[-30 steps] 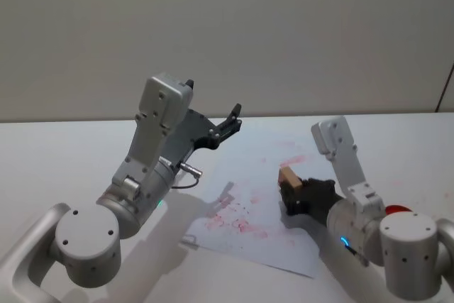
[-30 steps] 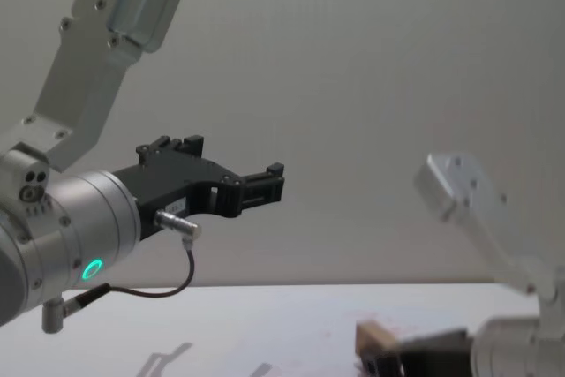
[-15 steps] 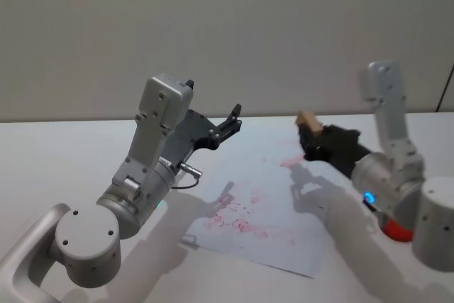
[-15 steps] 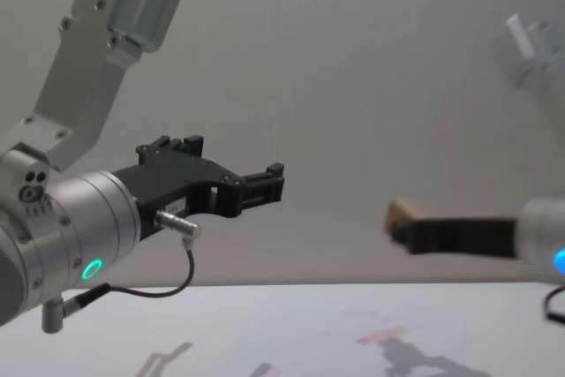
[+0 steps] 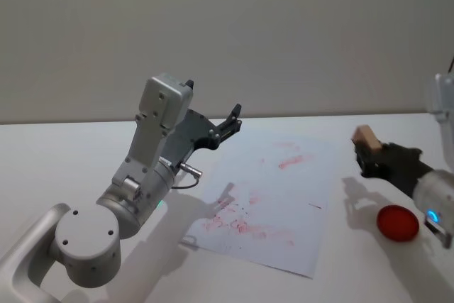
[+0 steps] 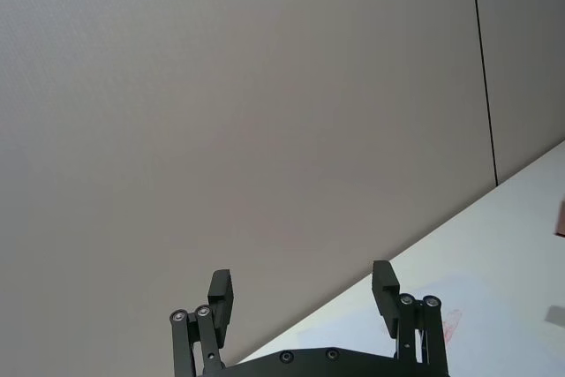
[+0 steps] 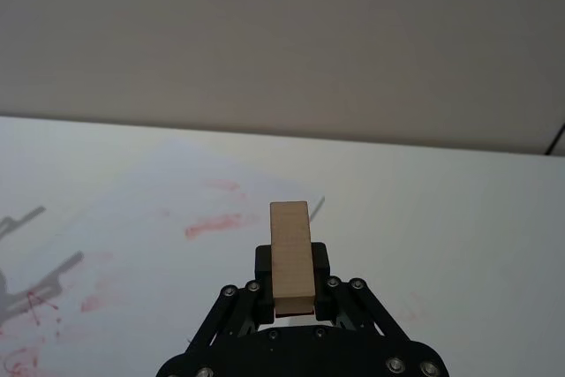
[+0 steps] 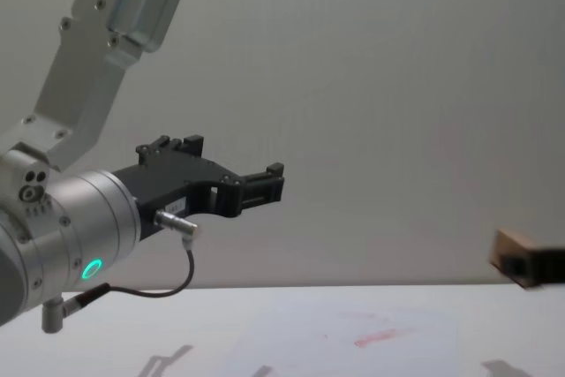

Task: Use the one hand to pick up the stamp and affix it onto the A4 paper.

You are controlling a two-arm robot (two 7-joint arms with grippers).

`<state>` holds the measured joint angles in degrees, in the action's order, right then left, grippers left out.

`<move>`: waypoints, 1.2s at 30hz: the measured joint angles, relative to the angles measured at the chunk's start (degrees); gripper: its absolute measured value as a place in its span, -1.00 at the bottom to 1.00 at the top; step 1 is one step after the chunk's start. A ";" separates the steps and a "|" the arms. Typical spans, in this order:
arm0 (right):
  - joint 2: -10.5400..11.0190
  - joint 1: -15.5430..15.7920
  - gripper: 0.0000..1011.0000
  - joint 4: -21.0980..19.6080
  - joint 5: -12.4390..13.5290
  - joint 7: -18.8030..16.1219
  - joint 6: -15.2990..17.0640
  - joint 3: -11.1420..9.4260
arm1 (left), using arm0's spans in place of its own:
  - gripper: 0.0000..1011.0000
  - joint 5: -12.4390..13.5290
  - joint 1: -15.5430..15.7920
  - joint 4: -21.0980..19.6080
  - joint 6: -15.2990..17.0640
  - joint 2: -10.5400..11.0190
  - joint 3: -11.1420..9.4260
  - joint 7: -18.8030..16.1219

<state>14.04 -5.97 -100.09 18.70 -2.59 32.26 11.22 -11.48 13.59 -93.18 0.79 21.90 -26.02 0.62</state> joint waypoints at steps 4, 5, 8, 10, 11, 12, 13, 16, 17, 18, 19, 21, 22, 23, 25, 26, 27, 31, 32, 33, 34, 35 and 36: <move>2.04 2.11 -0.57 -1.08 0.37 -0.04 1.56 -0.98 | 0.98 0.00 0.00 0.00 0.00 0.00 0.00 0.00; 2.77 2.83 -0.57 -1.37 0.40 -0.17 2.02 -1.30 | 0.98 0.00 0.00 0.00 0.00 0.00 0.00 0.00; 4.16 4.13 -0.57 -1.74 0.39 -0.61 2.84 -1.89 | 0.98 0.00 0.00 0.00 0.00 0.00 0.00 0.00; 4.70 4.62 -0.57 -1.82 0.32 -0.87 3.21 -2.11 | 0.98 0.00 0.00 0.00 0.00 0.00 0.00 0.00; 5.29 5.10 -0.57 -1.87 0.18 -1.11 3.47 -2.31 | 0.98 0.00 0.00 0.00 0.00 0.00 0.00 0.00; 5.44 5.22 -0.57 -1.88 0.10 -1.24 3.59 -2.39 | 0.98 0.00 0.00 0.00 0.00 0.00 0.00 0.00; 5.64 5.40 -0.57 -1.88 0.01 -1.38 3.71 -2.47 | 0.98 0.00 0.00 0.00 0.00 0.00 0.00 0.00; 6.56 6.10 -0.57 -1.82 -0.59 -2.15 4.29 -2.73 | 0.98 0.00 0.00 0.00 0.00 0.00 0.00 0.00; 6.56 6.10 -0.57 -1.82 -0.59 -2.15 4.29 -2.73 | 0.98 0.00 0.00 0.00 0.00 0.00 0.00 0.00; 6.85 6.32 -0.57 -1.69 -0.85 -2.49 4.52 -2.76 | 0.98 0.00 0.00 0.00 0.00 0.00 0.00 0.00; 6.96 6.41 -0.57 -1.62 -0.93 -2.58 4.58 -2.77 | 0.98 0.00 0.00 0.00 0.00 0.00 0.00 0.00; 7.24 6.60 -0.57 -1.42 -1.31 -3.07 4.92 -2.77 | 0.98 0.00 0.00 0.00 0.00 0.00 0.00 0.00; 7.30 6.65 -0.57 -1.37 -1.42 -3.23 5.01 -2.77 | 0.98 0.00 0.00 0.00 0.00 0.00 0.00 0.00; 7.40 6.73 -0.57 -1.24 -1.66 -3.56 5.25 -2.74 | 0.98 0.00 0.00 0.00 0.00 0.00 0.00 0.00; 7.46 6.79 -0.57 -1.15 -1.88 -3.87 5.43 -2.68 | 0.98 0.00 0.00 0.00 0.00 0.00 0.00 0.00; 7.50 6.82 -0.57 -1.07 -2.00 -4.02 5.53 -2.62 | 0.98 0.00 0.00 0.00 0.00 0.00 0.00 0.00; 7.54 6.85 -0.57 -0.99 -2.19 -4.31 5.74 -2.52 | 0.98 0.00 0.00 0.00 0.00 0.00 0.00 0.00; 7.54 6.91 -0.57 -0.78 -2.74 -5.06 6.26 -2.22 | 0.98 0.00 0.00 0.00 0.00 0.00 0.00 0.00; 7.54 6.93 -0.57 -0.74 -2.84 -5.17 6.34 -2.16 | 0.98 0.00 0.00 0.00 0.00 0.00 0.00 0.00; 7.52 6.96 -0.57 -0.69 -2.98 -5.36 6.48 -2.08 | 0.98 0.00 0.00 0.00 0.00 0.00 0.00 0.00; 7.51 6.97 -0.57 -0.65 -3.04 -5.46 6.56 -2.03 | 0.98 0.00 0.00 0.00 0.00 0.00 0.00 0.00; 7.50 6.98 -0.57 -0.62 -3.11 -5.55 6.63 -1.99 | 0.98 0.00 0.00 0.00 0.00 0.00 0.00 0.00; 7.49 6.99 -0.57 -0.60 -3.18 -5.62 6.68 -1.96 | 0.98 0.00 0.00 0.00 0.00 0.00 0.00 0.00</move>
<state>21.53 1.02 -100.69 15.52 -8.21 38.94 9.26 -11.48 13.59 -93.17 0.79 21.89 -26.02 0.62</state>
